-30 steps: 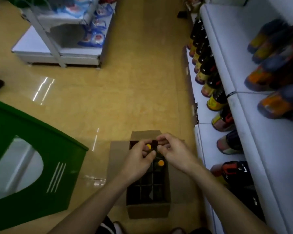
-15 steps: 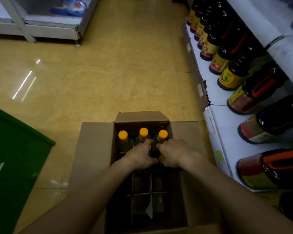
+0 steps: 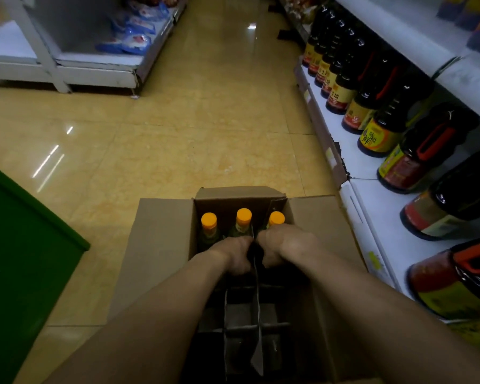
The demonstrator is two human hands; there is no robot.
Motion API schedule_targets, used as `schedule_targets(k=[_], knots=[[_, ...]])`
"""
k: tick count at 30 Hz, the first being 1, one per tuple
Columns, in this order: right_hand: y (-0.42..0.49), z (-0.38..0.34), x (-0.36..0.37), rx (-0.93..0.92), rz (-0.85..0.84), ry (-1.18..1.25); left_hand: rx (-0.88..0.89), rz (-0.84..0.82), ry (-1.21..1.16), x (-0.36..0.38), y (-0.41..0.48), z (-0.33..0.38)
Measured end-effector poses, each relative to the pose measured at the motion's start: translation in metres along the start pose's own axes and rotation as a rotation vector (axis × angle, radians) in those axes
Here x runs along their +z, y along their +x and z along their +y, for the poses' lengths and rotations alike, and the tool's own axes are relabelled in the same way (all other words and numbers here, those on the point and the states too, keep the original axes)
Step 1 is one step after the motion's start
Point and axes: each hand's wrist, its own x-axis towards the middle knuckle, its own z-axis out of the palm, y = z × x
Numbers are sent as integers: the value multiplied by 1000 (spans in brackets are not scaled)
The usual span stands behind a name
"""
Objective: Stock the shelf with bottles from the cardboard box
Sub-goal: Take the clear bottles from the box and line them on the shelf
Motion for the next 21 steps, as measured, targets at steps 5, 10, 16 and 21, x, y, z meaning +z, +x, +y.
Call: schedule_targets(k=[5, 10, 16, 21], knots=[[-5, 14, 8, -17, 121, 51, 27, 22, 56, 3, -5, -3], [-17, 16, 2, -31, 196, 28, 39, 59, -48, -1, -19, -9], [-62, 37, -33, -21, 315, 35, 93, 37, -179, -2, -26, -6], [-107, 43, -56, -51, 463, 101, 168, 28, -336, 6, -28, 6]])
